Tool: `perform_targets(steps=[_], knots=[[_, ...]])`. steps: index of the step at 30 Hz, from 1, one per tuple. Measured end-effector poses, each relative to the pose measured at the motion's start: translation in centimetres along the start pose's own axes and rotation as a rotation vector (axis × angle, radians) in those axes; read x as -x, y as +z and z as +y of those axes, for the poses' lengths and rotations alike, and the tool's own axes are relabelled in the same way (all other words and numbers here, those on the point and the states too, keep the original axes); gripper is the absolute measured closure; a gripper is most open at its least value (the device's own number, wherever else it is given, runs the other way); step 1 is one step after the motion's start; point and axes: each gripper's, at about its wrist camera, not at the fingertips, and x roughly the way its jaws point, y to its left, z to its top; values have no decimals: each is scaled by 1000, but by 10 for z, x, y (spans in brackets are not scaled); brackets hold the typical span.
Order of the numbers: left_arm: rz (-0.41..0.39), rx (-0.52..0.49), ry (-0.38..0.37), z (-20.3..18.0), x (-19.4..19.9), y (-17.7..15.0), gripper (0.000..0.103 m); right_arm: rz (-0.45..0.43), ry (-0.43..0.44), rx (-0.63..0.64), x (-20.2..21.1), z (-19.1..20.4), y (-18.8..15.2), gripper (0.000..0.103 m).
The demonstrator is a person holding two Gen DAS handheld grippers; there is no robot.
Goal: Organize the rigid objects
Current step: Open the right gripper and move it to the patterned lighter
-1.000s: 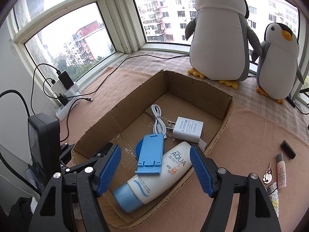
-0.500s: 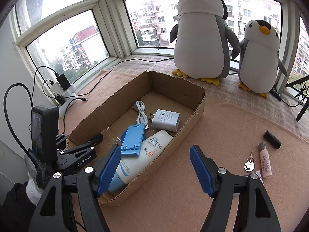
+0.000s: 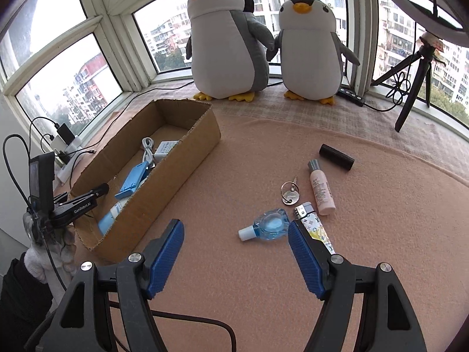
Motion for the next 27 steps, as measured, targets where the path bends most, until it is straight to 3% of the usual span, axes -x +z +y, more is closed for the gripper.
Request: perform_targets(steps=[9,20,27], knots=[[0,0,0,0,0,0,64,50,-73,-19,-1,-44,-18,34],[0,-1,0,0,0,-1,64,112,-106,-4,-34,-60,-14,54],[0,-2,0,1,0,-1,64,142,-130,38,-50,-59,-8,59]])
